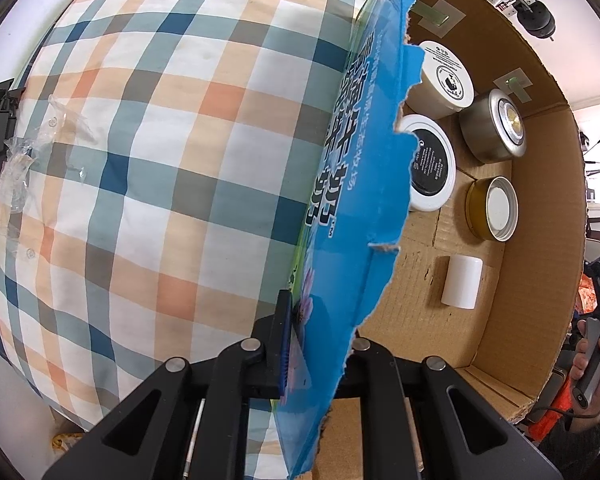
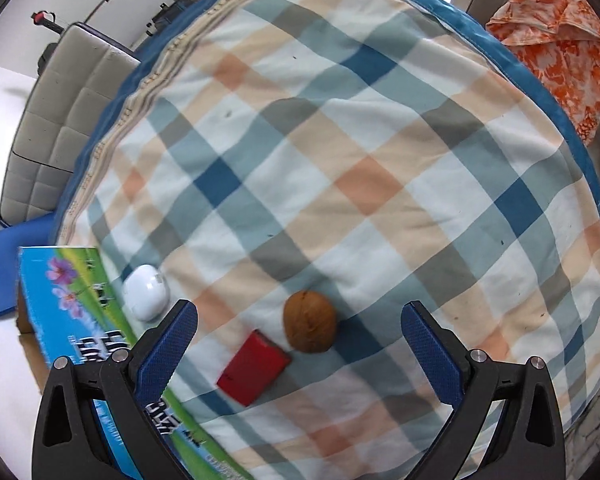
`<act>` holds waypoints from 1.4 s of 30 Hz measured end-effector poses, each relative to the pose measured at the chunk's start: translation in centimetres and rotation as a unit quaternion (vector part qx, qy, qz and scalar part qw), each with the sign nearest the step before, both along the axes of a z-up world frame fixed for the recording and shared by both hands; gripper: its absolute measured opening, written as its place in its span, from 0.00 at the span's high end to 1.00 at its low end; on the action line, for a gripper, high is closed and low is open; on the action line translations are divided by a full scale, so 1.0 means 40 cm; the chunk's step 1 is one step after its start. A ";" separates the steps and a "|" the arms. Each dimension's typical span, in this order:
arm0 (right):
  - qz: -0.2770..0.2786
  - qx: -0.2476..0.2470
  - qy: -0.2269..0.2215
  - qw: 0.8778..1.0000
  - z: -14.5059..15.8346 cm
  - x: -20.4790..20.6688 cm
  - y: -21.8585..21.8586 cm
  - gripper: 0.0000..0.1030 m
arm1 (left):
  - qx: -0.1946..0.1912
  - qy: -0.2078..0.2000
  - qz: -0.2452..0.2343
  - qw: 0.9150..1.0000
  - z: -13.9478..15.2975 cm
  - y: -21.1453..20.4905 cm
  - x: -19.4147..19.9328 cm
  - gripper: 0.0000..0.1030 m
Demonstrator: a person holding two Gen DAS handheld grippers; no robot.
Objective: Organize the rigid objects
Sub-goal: 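Reach the right tool to the walnut and grasp it, then carry the walnut into the box and release it with the right tool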
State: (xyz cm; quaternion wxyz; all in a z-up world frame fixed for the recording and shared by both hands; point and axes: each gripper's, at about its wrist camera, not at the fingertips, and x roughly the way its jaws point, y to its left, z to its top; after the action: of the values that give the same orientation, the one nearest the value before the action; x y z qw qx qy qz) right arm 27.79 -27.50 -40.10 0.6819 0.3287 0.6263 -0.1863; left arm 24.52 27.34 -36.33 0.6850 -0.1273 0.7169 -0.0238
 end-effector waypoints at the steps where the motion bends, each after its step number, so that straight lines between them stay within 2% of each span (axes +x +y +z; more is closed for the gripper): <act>1: 0.005 -0.004 0.005 1.000 -0.008 0.002 0.002 0.00 | 0.000 0.000 0.000 1.000 0.000 0.000 0.000 0.90; 4: 0.018 -0.004 0.019 1.000 -0.040 0.003 0.012 0.03 | 0.002 0.000 0.000 1.000 0.002 0.000 -0.001 0.90; 6: 0.025 -0.001 0.023 0.999 -0.061 -0.001 0.026 0.15 | 0.003 0.000 0.000 1.000 0.003 0.000 -0.001 0.90; 8: 0.035 -0.001 0.035 0.999 -0.083 -0.002 0.041 0.33 | 0.003 0.000 0.000 1.000 0.002 0.000 -0.001 0.90; 12: 0.060 -0.038 0.049 0.996 -0.102 -0.002 0.065 0.45 | 0.004 -0.001 0.000 1.000 0.005 0.000 -0.002 0.90; 16: 0.090 -0.078 0.060 0.991 -0.096 0.000 0.099 0.65 | 0.004 -0.001 0.000 1.000 0.005 0.001 -0.003 0.90; 25: 0.096 -0.083 0.039 0.991 -0.067 -0.013 0.133 0.66 | 0.009 -0.001 -0.004 1.000 0.005 -0.003 -0.003 0.90; 28: 0.096 -0.079 0.019 0.992 -0.020 -0.048 0.122 0.66 | 0.008 -0.001 -0.003 1.000 0.004 -0.004 -0.003 0.90; 34: 0.112 -0.058 -0.038 0.991 0.095 -0.054 0.167 0.66 | 0.008 -0.001 -0.004 1.000 0.006 -0.003 -0.002 0.90; 42: 0.170 -0.011 -0.114 0.979 0.271 -0.020 0.292 0.66 | 0.008 -0.001 -0.004 1.000 0.005 -0.001 -0.002 0.90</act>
State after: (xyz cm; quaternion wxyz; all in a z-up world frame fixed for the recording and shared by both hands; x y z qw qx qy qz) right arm 27.01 -15.81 -29.25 0.7744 0.2290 0.5887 -0.0362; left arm 24.42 27.29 -36.12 0.6867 -0.1192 0.7168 -0.0210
